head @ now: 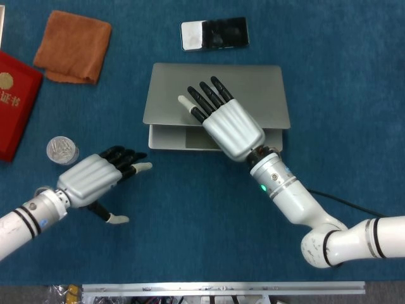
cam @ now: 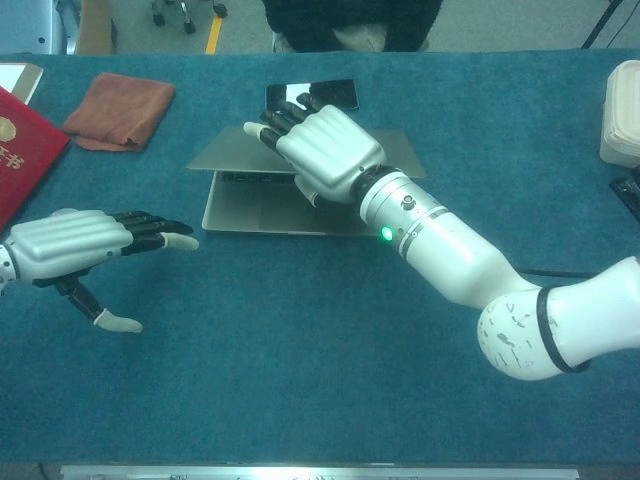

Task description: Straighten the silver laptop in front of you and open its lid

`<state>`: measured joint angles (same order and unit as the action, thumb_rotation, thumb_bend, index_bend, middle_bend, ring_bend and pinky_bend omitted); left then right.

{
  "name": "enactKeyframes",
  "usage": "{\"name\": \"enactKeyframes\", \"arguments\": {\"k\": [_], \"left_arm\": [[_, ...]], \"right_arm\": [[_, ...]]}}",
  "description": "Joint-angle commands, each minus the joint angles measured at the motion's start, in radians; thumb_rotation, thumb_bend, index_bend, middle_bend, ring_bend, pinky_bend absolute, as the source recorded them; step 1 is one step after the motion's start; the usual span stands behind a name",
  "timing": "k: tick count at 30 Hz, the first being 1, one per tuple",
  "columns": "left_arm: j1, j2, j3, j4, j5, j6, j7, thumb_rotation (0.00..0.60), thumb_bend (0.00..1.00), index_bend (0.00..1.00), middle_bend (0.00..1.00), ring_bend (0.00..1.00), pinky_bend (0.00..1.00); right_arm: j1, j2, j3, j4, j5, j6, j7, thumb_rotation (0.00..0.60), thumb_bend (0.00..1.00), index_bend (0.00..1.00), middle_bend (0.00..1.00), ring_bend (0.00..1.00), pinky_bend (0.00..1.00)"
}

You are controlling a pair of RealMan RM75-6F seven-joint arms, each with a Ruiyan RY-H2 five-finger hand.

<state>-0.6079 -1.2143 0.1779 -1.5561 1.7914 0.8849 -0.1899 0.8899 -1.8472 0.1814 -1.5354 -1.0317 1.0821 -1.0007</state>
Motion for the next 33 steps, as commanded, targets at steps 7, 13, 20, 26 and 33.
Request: {"name": "enactKeyframes", "arguments": {"k": [7,13,20,26,33], "left_arm": [[-0.036,-0.037,-0.010,0.004,-0.035,-0.048,0.032,0.347,0.14,0.00,0.00,0.00,0.02],[-0.062,-0.063,-0.025,0.005,-0.068,-0.087,0.067,0.348,0.14,0.00,0.00,0.00,0.01],[-0.087,-0.073,-0.046,-0.008,-0.114,-0.120,0.110,0.349,0.14,0.00,0.00,0.00,0.01],[-0.098,-0.093,-0.054,-0.006,-0.141,-0.130,0.121,0.351,0.14,0.00,0.00,0.00,0.01],[-0.118,-0.137,-0.061,0.024,-0.162,-0.152,0.121,0.348,0.14,0.00,0.00,0.00,0.01]], "right_arm": [[0.009,0.008,0.004,-0.013,0.012,0.011,-0.006,0.600,0.54,0.00,0.05,0.00,0.05],[0.014,0.009,0.005,-0.015,0.019,0.016,-0.004,0.600,0.54,0.00,0.05,0.00,0.05],[0.017,0.017,0.005,-0.018,0.024,0.020,0.003,0.600,0.54,0.00,0.05,0.00,0.05],[0.017,0.031,0.003,-0.025,0.028,0.023,0.010,0.600,0.54,0.00,0.05,0.00,0.05],[0.013,0.041,-0.006,-0.029,0.034,0.028,0.018,0.600,0.54,0.00,0.05,0.00,0.05]]}}
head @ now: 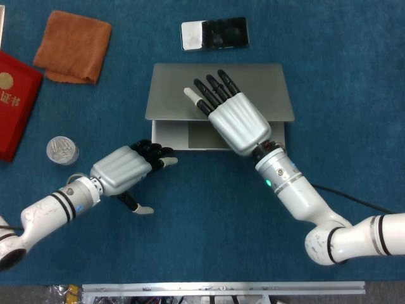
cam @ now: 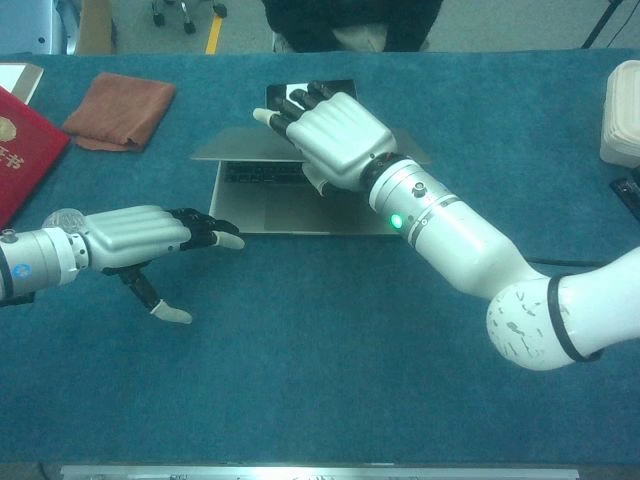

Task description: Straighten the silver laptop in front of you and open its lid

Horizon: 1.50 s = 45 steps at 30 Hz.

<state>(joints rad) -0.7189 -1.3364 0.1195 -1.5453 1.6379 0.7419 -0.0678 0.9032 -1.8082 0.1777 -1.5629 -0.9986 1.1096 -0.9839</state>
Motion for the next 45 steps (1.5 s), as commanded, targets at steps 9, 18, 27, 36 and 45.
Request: {"name": "enactKeyframes", "arguments": {"k": [9,18,27,36,45], "left_arm": [[-0.013,-0.050,-0.002,0.041,-0.046,-0.026,0.015,0.351,0.14,0.00,0.00,0.00,0.01],[-0.012,-0.048,0.006,0.031,-0.062,-0.023,0.037,0.351,0.14,0.00,0.00,0.00,0.01],[-0.012,-0.056,0.013,0.038,-0.069,-0.020,0.044,0.352,0.14,0.00,0.00,0.00,0.01],[-0.015,-0.057,0.015,0.040,-0.074,-0.019,0.051,0.350,0.14,0.00,0.00,0.00,0.01],[-0.018,-0.054,0.017,0.034,-0.078,-0.017,0.059,0.351,0.14,0.00,0.00,0.00,0.01]], "right_arm": [[0.001,0.012,-0.004,-0.007,0.001,0.004,0.010,0.600,0.54,0.00,0.05,0.00,0.05],[0.007,0.022,0.007,-0.004,-0.001,0.014,0.013,0.600,0.54,0.00,0.05,0.00,0.05],[0.012,0.028,0.021,0.016,0.011,0.019,0.016,0.600,0.54,0.00,0.05,0.00,0.05],[0.021,0.037,0.052,0.042,0.025,0.027,0.034,0.600,0.54,0.00,0.05,0.00,0.05],[0.038,0.056,0.101,0.064,0.047,0.036,0.044,0.600,0.54,0.00,0.05,0.00,0.05]]}}
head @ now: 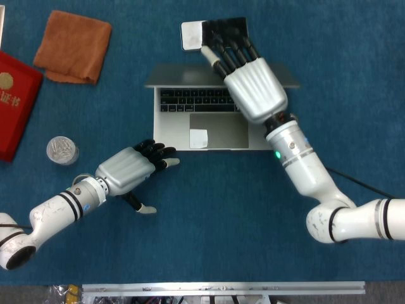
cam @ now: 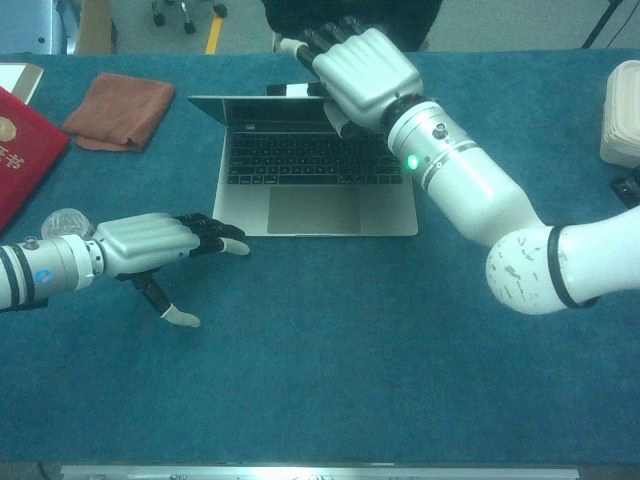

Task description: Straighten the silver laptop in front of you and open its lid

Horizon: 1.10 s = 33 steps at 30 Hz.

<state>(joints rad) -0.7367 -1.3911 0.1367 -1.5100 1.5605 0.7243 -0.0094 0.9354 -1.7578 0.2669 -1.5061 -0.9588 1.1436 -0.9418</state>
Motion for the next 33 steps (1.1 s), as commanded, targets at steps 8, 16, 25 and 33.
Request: {"name": "enactKeyframes", "arguments": {"k": [8,16,25,33], "left_arm": [[0.000,0.006,0.001,-0.013,-0.008,0.003,0.011,0.349,0.14,0.00,0.00,0.00,0.01],[0.000,0.010,-0.001,-0.022,-0.018,0.002,0.028,0.352,0.14,0.00,0.00,0.00,0.01],[0.001,0.011,0.000,-0.025,-0.028,0.001,0.039,0.351,0.14,0.00,0.00,0.00,0.01],[0.002,0.011,0.001,-0.029,-0.031,0.001,0.048,0.351,0.14,0.00,0.00,0.00,0.01]], "right_arm": [[0.029,0.022,0.049,0.047,0.041,-0.001,0.003,0.600,0.54,0.00,0.05,0.00,0.05],[0.059,0.029,0.094,0.114,0.087,-0.004,0.006,0.600,0.54,0.00,0.05,0.00,0.05],[0.085,0.034,0.126,0.196,0.134,-0.010,0.015,0.600,0.54,0.00,0.05,0.00,0.05],[0.098,0.030,0.140,0.281,0.171,-0.018,0.033,0.600,0.54,0.00,0.05,0.00,0.05]]}}
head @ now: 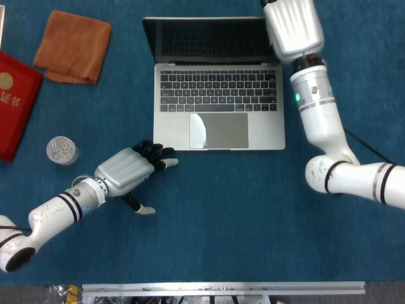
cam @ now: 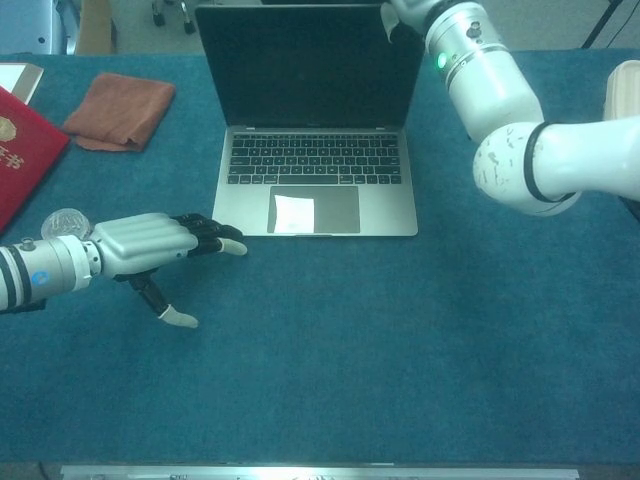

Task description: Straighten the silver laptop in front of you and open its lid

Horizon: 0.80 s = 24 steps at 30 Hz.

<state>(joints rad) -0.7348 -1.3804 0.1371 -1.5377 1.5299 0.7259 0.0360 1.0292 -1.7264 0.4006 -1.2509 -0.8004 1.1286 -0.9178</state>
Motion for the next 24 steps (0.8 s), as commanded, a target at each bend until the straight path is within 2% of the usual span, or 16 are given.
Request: {"name": "enactKeyframes", "arguments": {"k": [1,7,11,17,24], "left_arm": [[0.000,0.000,0.000,-0.002,-0.001,0.000,0.003,0.352,0.14,0.00,0.00,0.00,0.01],[0.000,0.000,0.000,-0.006,-0.006,-0.001,0.015,0.349,0.14,0.00,0.00,0.00,0.01],[-0.001,0.003,-0.003,-0.013,-0.012,-0.002,0.026,0.350,0.14,0.00,0.00,0.00,0.01],[0.002,0.034,-0.015,-0.041,-0.023,0.017,0.053,0.350,0.14,0.00,0.00,0.00,0.01],[0.029,0.114,-0.026,-0.097,-0.048,0.078,0.096,0.352,0.14,0.00,0.00,0.00,0.01]], "right_arm": [[0.005,-0.003,0.009,0.037,0.019,-0.004,0.012,0.600,0.53,0.00,0.05,0.00,0.05],[0.009,-0.001,0.022,0.093,0.048,-0.009,0.024,0.600,0.53,0.00,0.05,0.00,0.05],[0.007,0.011,0.023,0.078,0.046,-0.009,0.039,0.600,0.53,0.00,0.05,0.00,0.05],[-0.019,0.060,0.000,-0.041,-0.004,0.001,0.086,0.600,0.53,0.00,0.05,0.00,0.05],[-0.074,0.146,-0.031,-0.209,-0.061,0.051,0.123,0.600,0.53,0.00,0.05,0.00,0.05]]}}
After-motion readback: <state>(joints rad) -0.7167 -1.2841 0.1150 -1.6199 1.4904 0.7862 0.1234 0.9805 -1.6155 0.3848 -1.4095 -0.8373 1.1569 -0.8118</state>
